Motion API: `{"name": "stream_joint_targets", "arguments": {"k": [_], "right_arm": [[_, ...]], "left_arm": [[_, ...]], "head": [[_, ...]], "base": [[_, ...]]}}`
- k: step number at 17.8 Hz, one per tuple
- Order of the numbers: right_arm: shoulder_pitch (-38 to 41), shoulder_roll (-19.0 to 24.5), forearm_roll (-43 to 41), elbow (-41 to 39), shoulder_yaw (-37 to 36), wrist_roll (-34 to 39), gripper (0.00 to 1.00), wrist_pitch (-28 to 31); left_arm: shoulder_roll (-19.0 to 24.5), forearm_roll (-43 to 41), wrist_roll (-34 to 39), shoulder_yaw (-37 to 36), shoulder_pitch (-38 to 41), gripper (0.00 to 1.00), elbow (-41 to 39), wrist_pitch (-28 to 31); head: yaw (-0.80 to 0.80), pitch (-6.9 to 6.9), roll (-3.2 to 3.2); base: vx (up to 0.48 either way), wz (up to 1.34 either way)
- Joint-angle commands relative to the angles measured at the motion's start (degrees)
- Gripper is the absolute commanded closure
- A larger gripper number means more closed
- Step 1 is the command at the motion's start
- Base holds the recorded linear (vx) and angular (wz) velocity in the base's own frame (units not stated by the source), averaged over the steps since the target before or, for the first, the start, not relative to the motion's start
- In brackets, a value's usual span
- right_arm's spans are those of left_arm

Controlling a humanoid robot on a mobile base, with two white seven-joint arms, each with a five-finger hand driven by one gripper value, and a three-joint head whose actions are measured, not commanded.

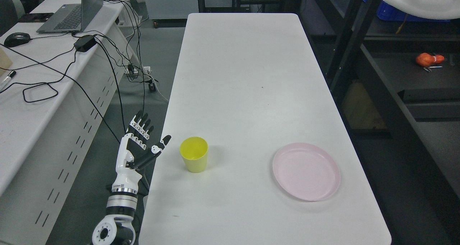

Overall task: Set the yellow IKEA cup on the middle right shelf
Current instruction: 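Raise the left hand and open its fingers beside the yellow cup, then close the left hand around the yellow cup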

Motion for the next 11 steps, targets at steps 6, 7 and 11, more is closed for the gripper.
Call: {"name": "stream_joint_targets", "arguments": {"k": [6, 7, 11], "right_arm": [[0.79, -1.00, -1.41, 0.00, 0.97, 0.35, 0.01, 0.05], [0.79, -1.00, -1.41, 0.00, 0.97, 0.35, 0.01, 0.05], [0.79, -1.00, -1.41, 0.00, 0.97, 0.35, 0.01, 0.05]], "left_arm": [[1.00, -6.59, -5.00, -11.26, -4.87, 0.02, 9.12, -0.08], [1.00, -6.59, -5.00, -12.06, -4.87, 0.02, 9.39, -0.17], [1.00, -6.68, -5.00, -14.87, -4.17, 0.02, 10.09, -0.26]], "head": [[0.00, 0.00, 0.00], [0.00, 0.00, 0.00], [0.00, 0.00, 0.00]], "base": [[0.000, 0.00], [0.000, 0.00], [0.000, 0.00]]}}
